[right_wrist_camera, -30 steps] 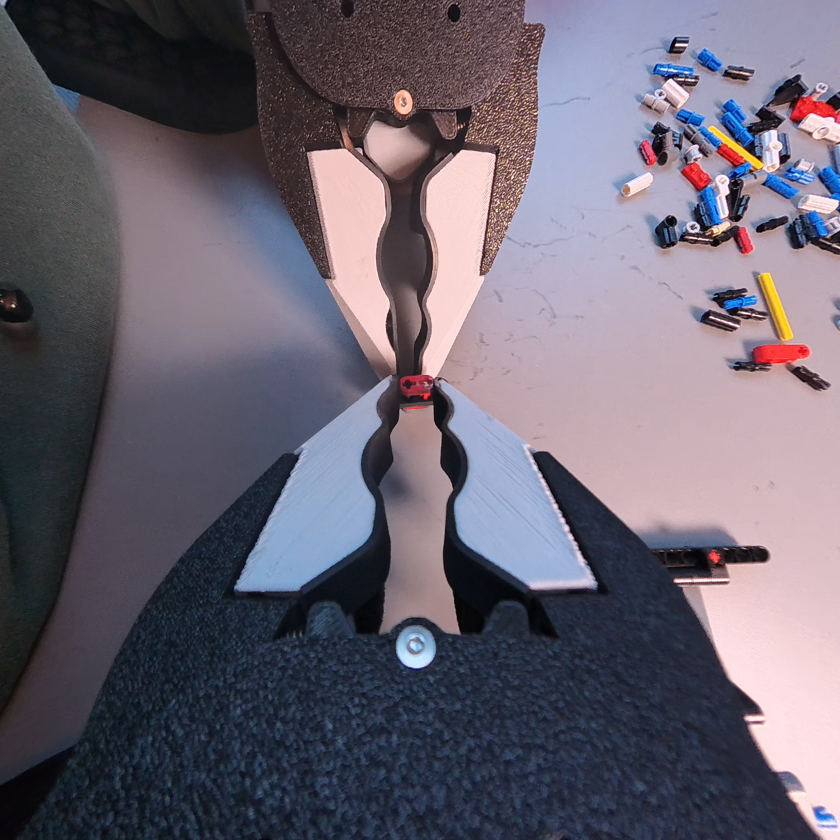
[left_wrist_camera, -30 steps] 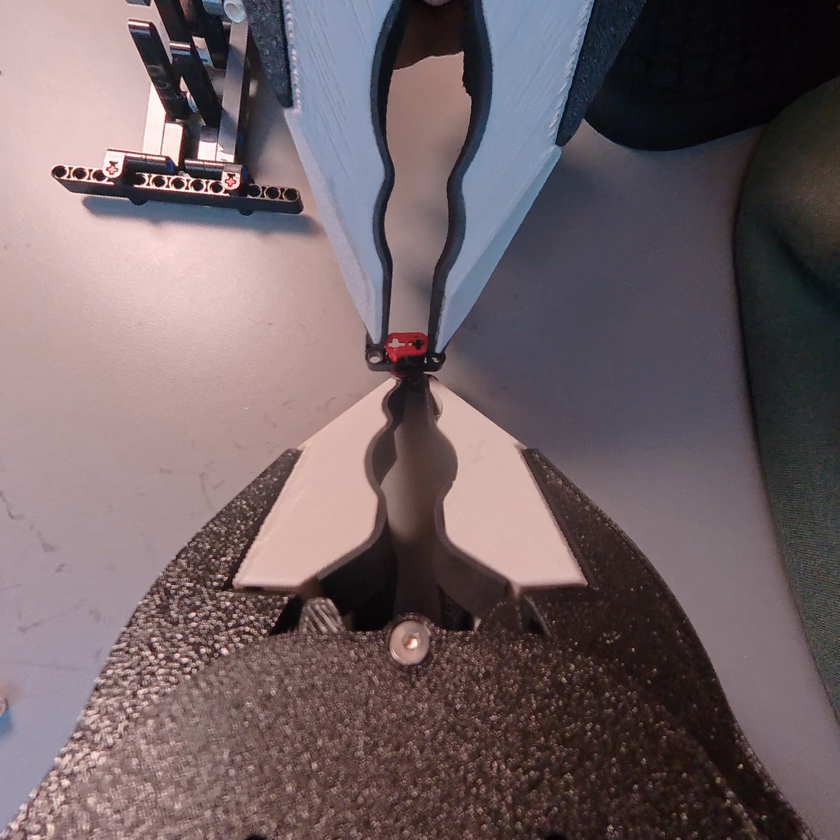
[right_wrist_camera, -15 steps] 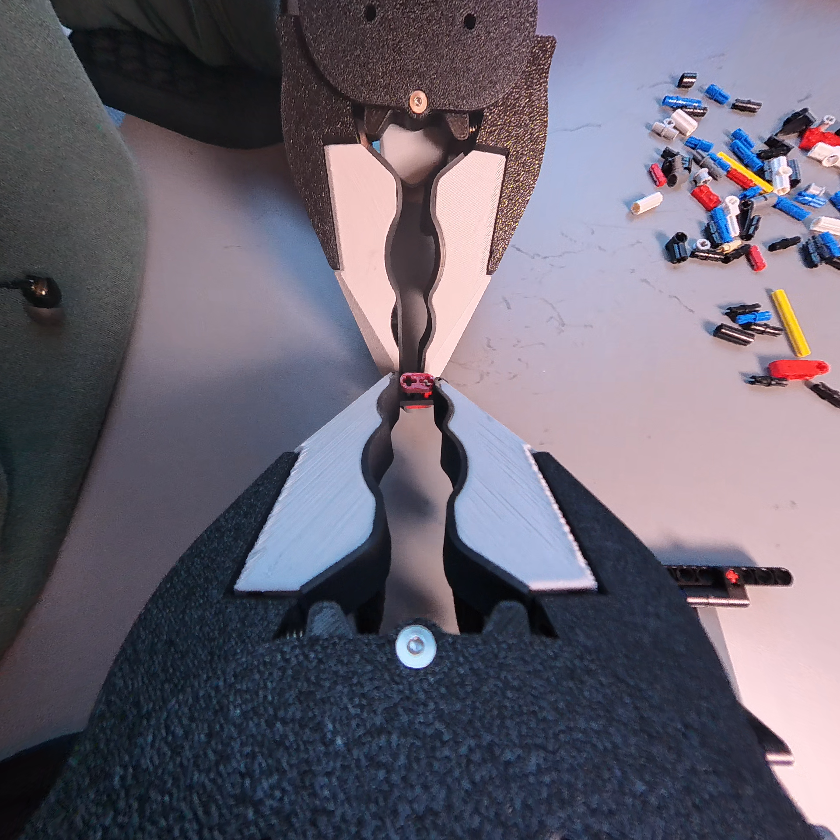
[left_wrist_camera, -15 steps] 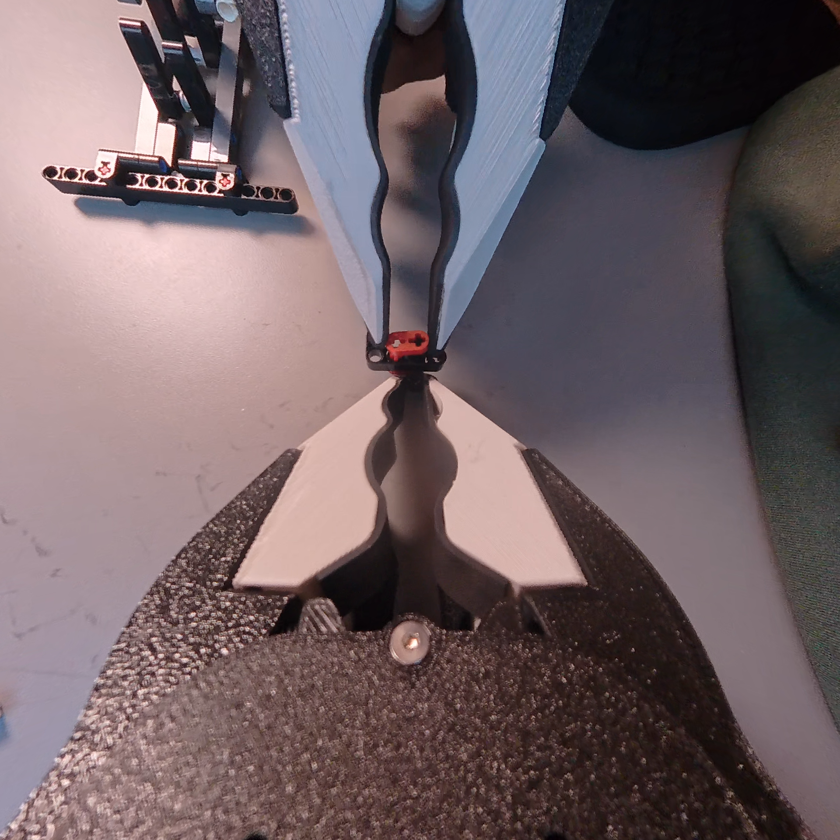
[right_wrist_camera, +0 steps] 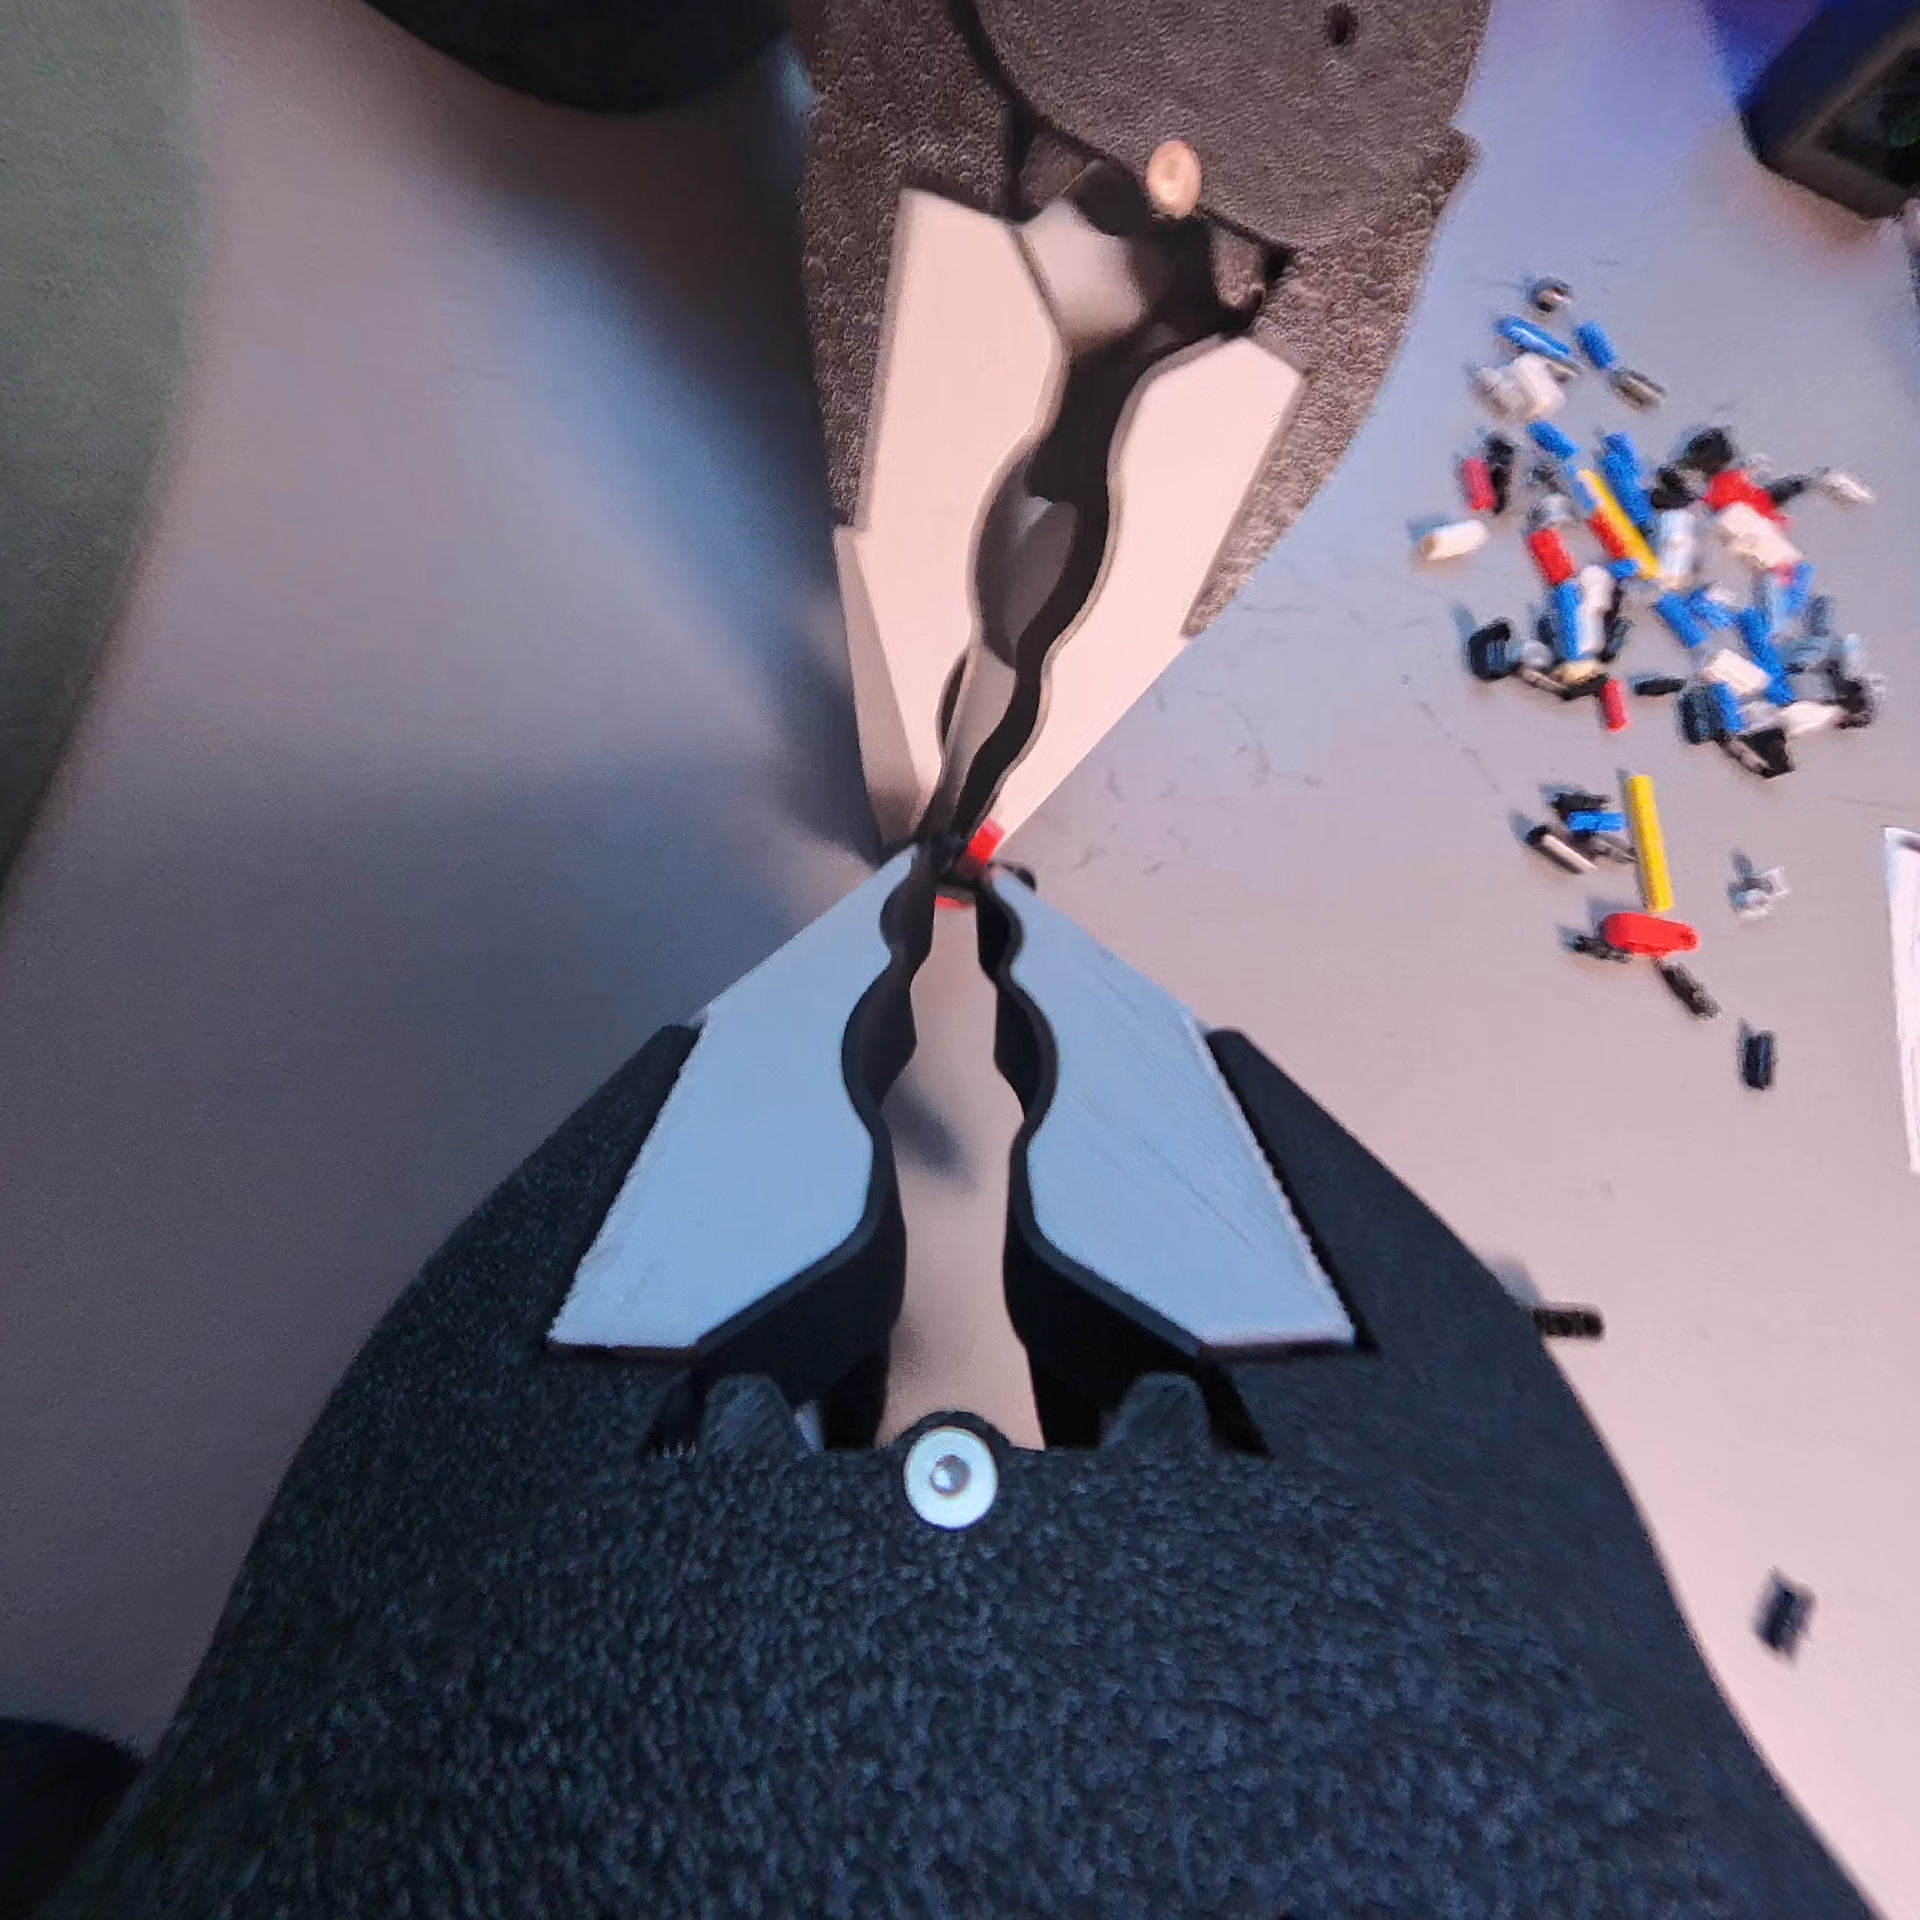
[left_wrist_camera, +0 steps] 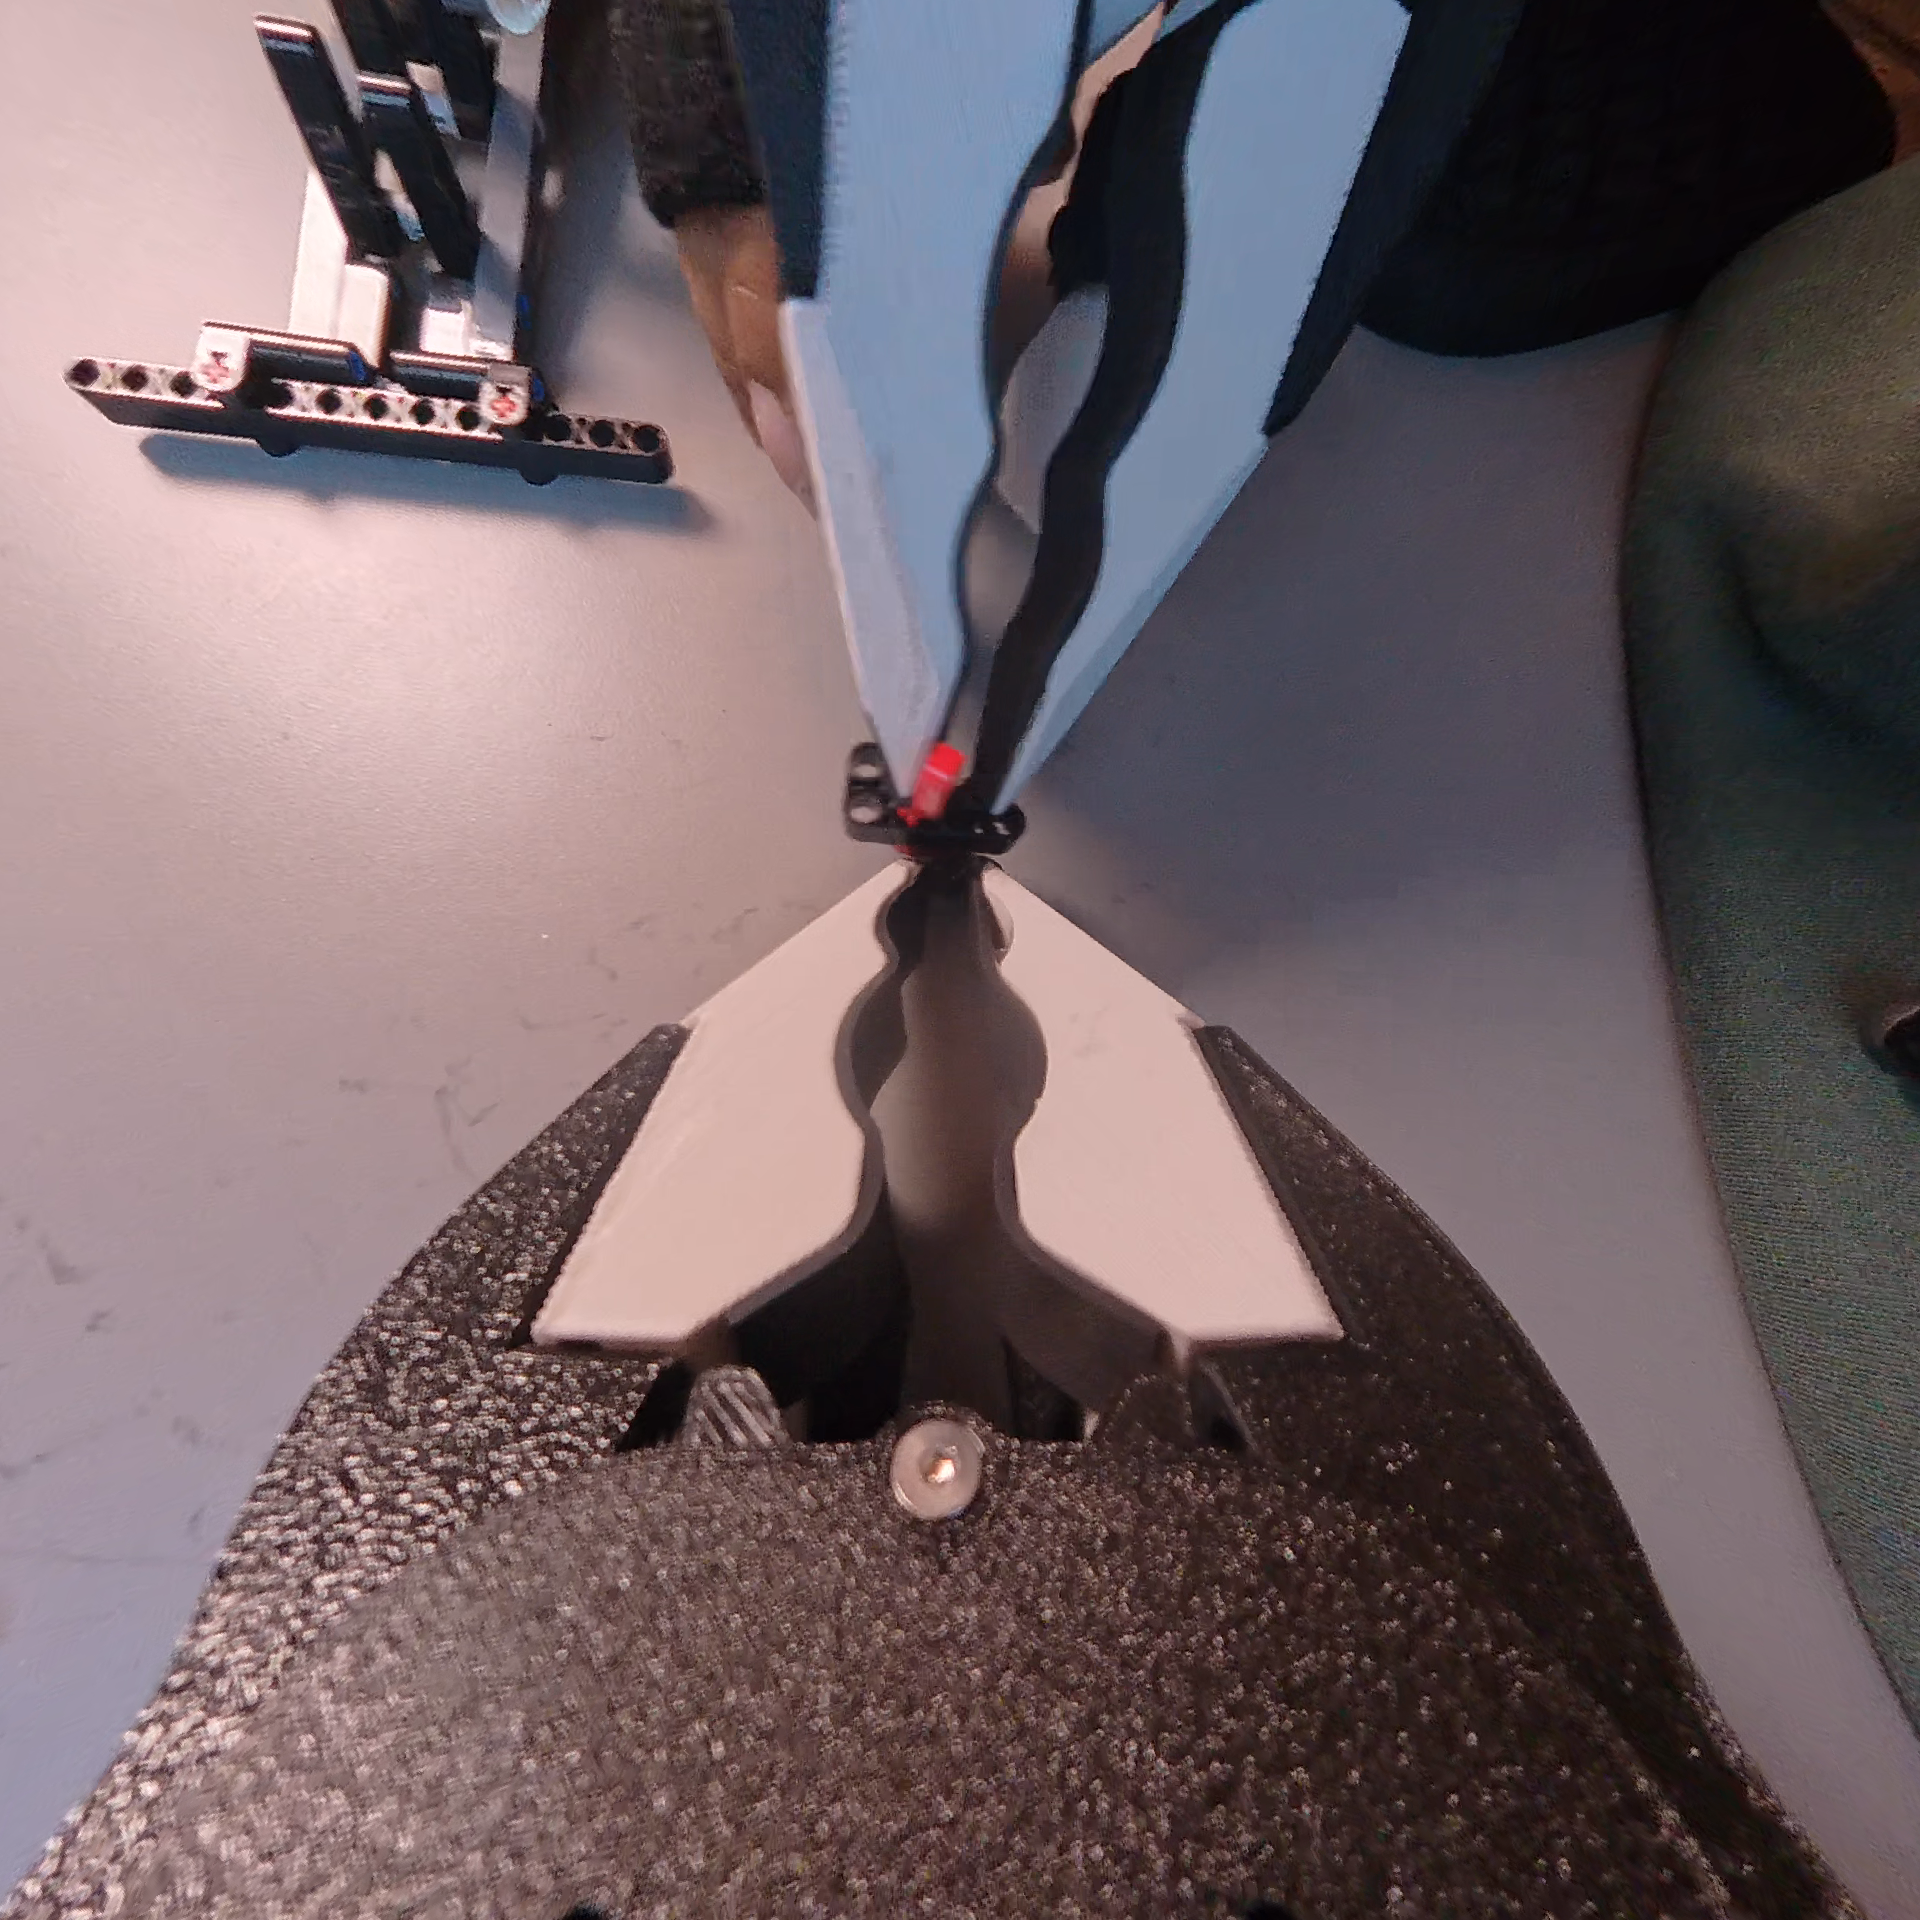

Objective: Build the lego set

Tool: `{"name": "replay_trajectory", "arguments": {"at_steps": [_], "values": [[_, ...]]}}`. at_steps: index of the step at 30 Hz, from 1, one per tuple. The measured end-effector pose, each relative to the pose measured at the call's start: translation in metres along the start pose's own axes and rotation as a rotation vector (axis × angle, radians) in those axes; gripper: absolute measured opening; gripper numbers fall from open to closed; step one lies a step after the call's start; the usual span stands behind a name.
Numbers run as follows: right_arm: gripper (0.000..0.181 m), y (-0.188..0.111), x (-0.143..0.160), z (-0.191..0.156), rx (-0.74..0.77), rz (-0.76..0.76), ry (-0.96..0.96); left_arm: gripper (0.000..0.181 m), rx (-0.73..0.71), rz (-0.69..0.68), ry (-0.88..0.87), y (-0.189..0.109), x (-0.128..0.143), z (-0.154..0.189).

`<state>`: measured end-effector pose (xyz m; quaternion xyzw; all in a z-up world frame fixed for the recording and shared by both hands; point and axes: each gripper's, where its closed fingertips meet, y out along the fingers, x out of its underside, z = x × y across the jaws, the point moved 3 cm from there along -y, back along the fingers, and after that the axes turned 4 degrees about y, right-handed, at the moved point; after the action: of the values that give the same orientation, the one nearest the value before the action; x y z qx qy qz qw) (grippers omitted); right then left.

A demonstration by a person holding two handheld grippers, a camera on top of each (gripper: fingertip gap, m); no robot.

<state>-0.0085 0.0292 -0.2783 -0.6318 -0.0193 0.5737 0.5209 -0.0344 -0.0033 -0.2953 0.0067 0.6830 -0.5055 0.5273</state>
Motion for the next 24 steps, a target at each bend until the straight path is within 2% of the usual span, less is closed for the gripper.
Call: {"name": "replay_trajectory", "arguments": {"at_steps": [4,10,15,18,20,24], "values": [[0.003,-0.006,-0.001,0.006,0.098,0.037,-0.075,0.007,-0.005,-0.001,0.005,0.0,0.0,0.0],[0.004,-0.007,0.0,0.002,0.049,0.06,-0.029,0.007,-0.003,0.001,0.003,0.0,0.0,0.0],[0.003,-0.012,-0.008,0.004,0.102,0.083,-0.091,0.008,0.001,0.003,-0.004,-0.001,0.0,0.0],[0.004,-0.022,-0.019,0.003,0.16,0.13,-0.147,0.03,0.028,0.034,-0.033,-0.007,0.0,0.001],[0.003,-0.029,-0.026,0.002,0.222,0.157,-0.208,0.034,0.059,0.111,-0.082,-0.019,-0.007,0.002],[0.003,-0.04,-0.042,0.002,0.395,0.188,-0.358,0.034,0.247,0.432,-0.324,-0.05,-0.041,0.009]]}}
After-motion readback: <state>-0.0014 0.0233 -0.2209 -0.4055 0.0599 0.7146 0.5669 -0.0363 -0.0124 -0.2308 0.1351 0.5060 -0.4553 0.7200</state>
